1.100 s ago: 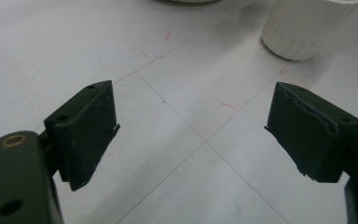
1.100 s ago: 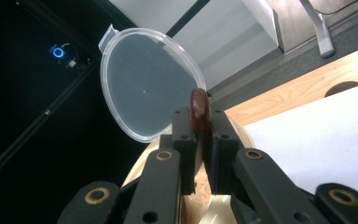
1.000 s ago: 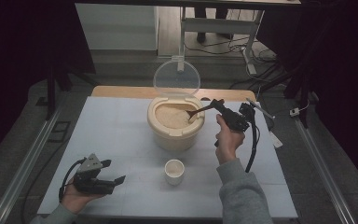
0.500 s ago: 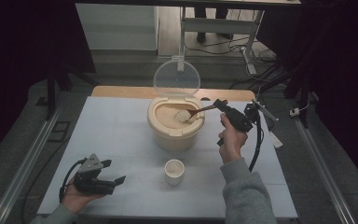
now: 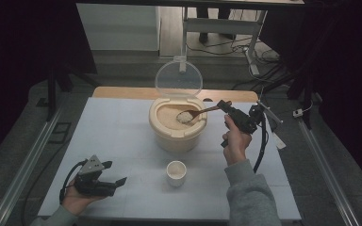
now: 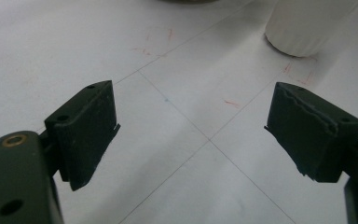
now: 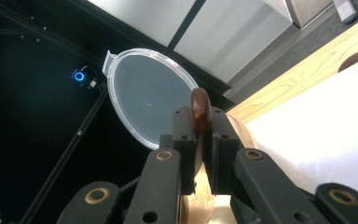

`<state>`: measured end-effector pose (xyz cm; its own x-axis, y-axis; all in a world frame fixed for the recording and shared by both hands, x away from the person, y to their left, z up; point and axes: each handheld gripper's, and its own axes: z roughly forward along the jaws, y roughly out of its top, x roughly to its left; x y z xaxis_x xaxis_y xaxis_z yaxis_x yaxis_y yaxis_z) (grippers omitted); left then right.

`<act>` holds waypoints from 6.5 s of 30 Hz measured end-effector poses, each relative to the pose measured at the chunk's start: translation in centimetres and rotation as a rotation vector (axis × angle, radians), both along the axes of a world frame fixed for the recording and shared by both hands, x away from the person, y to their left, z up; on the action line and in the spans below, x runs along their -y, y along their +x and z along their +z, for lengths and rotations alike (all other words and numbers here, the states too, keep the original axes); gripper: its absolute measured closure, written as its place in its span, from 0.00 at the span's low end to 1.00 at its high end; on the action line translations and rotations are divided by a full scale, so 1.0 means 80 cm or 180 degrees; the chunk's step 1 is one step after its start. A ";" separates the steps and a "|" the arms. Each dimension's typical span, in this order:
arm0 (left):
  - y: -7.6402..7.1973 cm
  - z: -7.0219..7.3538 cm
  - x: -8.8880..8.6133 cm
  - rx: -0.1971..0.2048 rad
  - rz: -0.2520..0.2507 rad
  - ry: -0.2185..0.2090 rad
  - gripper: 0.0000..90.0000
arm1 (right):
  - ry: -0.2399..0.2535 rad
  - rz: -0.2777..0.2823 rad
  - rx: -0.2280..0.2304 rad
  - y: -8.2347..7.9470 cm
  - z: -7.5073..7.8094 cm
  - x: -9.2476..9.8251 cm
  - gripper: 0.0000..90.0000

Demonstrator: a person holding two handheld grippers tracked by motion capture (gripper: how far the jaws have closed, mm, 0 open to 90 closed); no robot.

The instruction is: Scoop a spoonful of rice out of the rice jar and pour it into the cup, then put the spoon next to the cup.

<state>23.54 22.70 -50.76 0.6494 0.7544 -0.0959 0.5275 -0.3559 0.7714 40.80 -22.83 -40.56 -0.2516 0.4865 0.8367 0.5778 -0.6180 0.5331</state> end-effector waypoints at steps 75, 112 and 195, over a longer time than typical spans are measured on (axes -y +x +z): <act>0.001 -0.003 0.000 -0.0030 -0.0007 0.0022 0.18 | -0.1235 0.1045 0.0431 -0.100 -0.012 -0.024 0.93; 0.002 -0.004 -0.003 -0.0010 0.0029 0.0014 0.18 | -0.1567 0.1075 0.1592 -0.145 0.019 -0.012 0.93; 0.002 -0.007 0.004 -0.0019 -0.0014 0.0063 0.17 | -0.3458 0.1389 0.0121 -0.040 -0.125 -0.041 0.57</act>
